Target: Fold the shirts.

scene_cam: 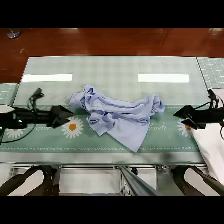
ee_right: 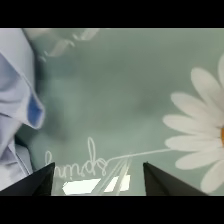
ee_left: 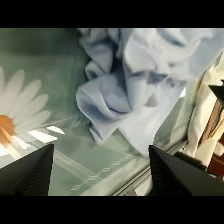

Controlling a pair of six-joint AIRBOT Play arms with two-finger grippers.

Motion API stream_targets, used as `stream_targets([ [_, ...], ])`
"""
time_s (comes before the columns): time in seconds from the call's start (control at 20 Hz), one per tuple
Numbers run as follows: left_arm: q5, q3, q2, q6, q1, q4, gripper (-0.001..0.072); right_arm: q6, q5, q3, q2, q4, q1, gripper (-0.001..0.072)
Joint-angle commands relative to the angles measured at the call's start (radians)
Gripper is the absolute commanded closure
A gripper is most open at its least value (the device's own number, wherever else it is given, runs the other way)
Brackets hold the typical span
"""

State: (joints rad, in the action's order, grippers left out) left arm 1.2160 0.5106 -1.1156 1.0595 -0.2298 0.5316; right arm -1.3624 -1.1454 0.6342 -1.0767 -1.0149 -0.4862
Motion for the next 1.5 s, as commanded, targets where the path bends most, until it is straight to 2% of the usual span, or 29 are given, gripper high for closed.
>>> stream_targets([
  [0.0, -0.202, -0.092, -0.022, -0.042, 0.221, -0.118, 0.0004, 0.025, 0.055, -0.073, 0.013, 0.058, -0.009, 0.0087],
  [0.2, -0.4, -0.03, -0.091, -0.042, 0.396, -0.174, 0.0005, 0.044, 0.058, -0.073, 0.011, 0.1, -0.008, 0.0087],
  [0.4, -0.43, 0.066, -0.163, -0.042, 0.463, -0.174, 0.0018, 0.049, 0.08, -0.073, 0.005, 0.122, -0.008, 0.0087],
  [0.45, -0.406, 0.085, -0.181, -0.05, 0.463, -0.174, 0.0263, 0.055, 0.081, -0.073, -0.007, 0.157, -0.008, 0.0087],
  [0.5, -0.37, 0.104, -0.195, -0.097, 0.459, -0.175, 0.0668, 0.072, 0.083, -0.073, -0.018, 0.193, -0.001, 0.0087],
  [0.55, -0.341, 0.122, -0.197, -0.129, 0.451, -0.172, 0.068, 0.074, 0.104, -0.071, -0.028, 0.2, 0.015, 0.0087],
  [0.8, -0.201, 0.19, -0.192, -0.135, 0.345, -0.172, 0.068, 0.047, 0.152, 0.069, -0.162, 0.197, 0.106, 0.0087],
  [1.1, -0.192, 0.19, -0.192, -0.134, 0.323, -0.174, 0.068, -0.015, 0.14, 0.253, -0.38, 0.197, 0.286, 0.0087],
  [1.15, -0.191, 0.19, -0.192, -0.132, 0.322, -0.174, 0.068, -0.021, 0.128, 0.274, -0.406, 0.197, 0.309, 0.0108],
  [1.2, -0.191, 0.191, -0.192, -0.132, 0.322, -0.174, 0.068, -0.021, 0.107, 0.292, -0.423, 0.195, 0.326, 0.0232],
  [1.25, -0.19, 0.196, -0.192, -0.133, 0.312, -0.172, 0.068, -0.002, 0.072, 0.309, -0.431, 0.188, 0.335, 0.0567],
  [1.3, -0.179, 0.211, -0.192, -0.13, 0.279, -0.166, 0.068, 0.039, 0.031, 0.33, -0.429, 0.186, 0.339, 0.0695],
  [1.35, -0.14, 0.243, -0.192, -0.094, 0.224, -0.169, 0.068, 0.051, -0.018, 0.369, -0.42, 0.166, 0.336, 0.0696],
  [1.45, -0.049, 0.363, -0.166, -0.079, 0.109, -0.224, 0.0681, 0.027, -0.084, 0.519, -0.38, 0.099, 0.327, 0.0696],
])
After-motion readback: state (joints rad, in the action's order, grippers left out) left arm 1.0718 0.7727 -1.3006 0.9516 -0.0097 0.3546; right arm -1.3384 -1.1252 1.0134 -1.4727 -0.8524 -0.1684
